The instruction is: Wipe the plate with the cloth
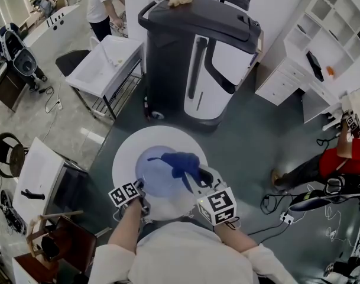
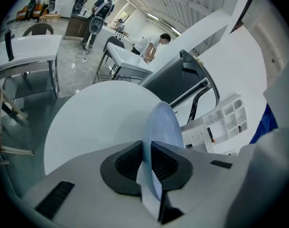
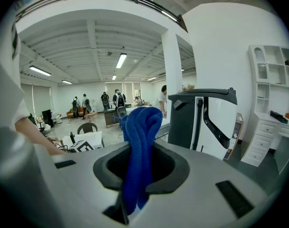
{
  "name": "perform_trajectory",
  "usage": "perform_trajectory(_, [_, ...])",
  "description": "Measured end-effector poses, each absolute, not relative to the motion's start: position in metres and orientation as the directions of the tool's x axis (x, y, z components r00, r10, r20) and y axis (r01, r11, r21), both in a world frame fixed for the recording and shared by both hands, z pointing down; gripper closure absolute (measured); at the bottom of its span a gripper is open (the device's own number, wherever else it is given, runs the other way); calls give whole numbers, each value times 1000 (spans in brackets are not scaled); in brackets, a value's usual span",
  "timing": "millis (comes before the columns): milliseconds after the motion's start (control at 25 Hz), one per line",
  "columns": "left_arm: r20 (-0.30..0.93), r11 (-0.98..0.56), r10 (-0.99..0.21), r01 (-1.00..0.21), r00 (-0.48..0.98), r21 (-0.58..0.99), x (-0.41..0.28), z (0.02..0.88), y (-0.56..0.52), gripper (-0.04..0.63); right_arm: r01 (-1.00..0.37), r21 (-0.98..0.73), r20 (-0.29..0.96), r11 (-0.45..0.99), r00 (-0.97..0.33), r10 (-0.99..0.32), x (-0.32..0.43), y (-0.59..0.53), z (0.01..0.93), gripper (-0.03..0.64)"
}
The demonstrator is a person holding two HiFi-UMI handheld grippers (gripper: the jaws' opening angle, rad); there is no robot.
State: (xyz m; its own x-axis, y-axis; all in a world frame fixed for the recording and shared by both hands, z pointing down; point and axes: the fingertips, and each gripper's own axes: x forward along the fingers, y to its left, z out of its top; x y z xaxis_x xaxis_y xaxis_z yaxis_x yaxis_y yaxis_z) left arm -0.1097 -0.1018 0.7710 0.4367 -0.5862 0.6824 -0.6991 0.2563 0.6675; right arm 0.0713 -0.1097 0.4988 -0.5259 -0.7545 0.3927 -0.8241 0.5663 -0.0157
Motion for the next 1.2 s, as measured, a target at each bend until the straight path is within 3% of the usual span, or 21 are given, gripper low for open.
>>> perform_trajectory(1200, [775,366,-495,-714,394,597,-117,823,-99,548,-831,-9,425,557,-507,-750,83,-110,505,532])
